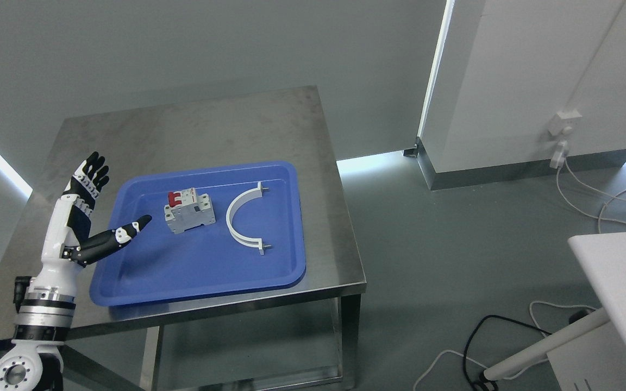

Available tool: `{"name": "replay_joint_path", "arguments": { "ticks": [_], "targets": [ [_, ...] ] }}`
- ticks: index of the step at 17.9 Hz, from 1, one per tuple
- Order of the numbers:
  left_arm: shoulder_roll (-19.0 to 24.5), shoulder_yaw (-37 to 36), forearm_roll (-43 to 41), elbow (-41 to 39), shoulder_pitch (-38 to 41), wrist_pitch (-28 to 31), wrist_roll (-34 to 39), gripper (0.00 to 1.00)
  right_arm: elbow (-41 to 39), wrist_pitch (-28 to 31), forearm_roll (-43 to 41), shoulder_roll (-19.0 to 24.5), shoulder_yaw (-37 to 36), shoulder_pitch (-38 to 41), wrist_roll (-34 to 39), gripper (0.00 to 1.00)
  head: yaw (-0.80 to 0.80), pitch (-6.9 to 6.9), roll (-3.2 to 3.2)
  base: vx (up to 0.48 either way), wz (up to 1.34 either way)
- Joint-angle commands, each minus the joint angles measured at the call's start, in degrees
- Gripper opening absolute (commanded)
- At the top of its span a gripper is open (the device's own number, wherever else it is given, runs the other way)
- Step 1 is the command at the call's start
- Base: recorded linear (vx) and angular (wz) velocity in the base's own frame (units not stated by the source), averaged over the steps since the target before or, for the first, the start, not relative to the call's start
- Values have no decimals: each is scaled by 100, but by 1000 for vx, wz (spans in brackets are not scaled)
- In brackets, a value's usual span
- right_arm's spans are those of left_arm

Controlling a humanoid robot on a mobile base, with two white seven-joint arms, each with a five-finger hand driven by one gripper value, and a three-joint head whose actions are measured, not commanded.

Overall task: Place circuit breaker on shelf
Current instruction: 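Reach the left hand toward the white circuit breaker on the blue tray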

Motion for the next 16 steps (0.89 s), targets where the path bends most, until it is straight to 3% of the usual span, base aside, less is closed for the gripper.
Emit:
{"name": "replay_joint_path", "arguments": {
  "ticks": [1, 3, 5, 9, 12, 16],
  "targets": [
    [718, -1107, -702, 28, -506, 344, -211, 98, -7, -198, -5, -100, 0, 96, -4, 100, 0, 0, 0, -3, -48],
    [850, -1116, -1372, 55, -631, 608, -1095, 95, 2, -198, -5, -100, 0, 96, -4, 100, 0, 0, 0, -3, -14],
    [929, -1115, -1488, 63, -640, 758, -1696, 92, 2, -198, 3, -100, 0, 96, -4, 100, 0, 0, 0, -3, 13],
    [982, -1098, -2295, 370, -1017, 1162, -1707, 92, 2, -198, 3, -100, 0, 96, -4, 100, 0, 0, 0, 0, 0],
    [1000, -1063, -2367, 432, -1307, 1443, -1698, 92, 2, -198, 3, -100, 0, 96, -4, 100, 0, 0, 0, 0, 0],
    [991, -1116, -2393, 441, -1264, 1506, -1917, 75, 2, -198, -5, -100, 0, 96, -4, 100, 0, 0, 0, 0, 0]
  ]
}}
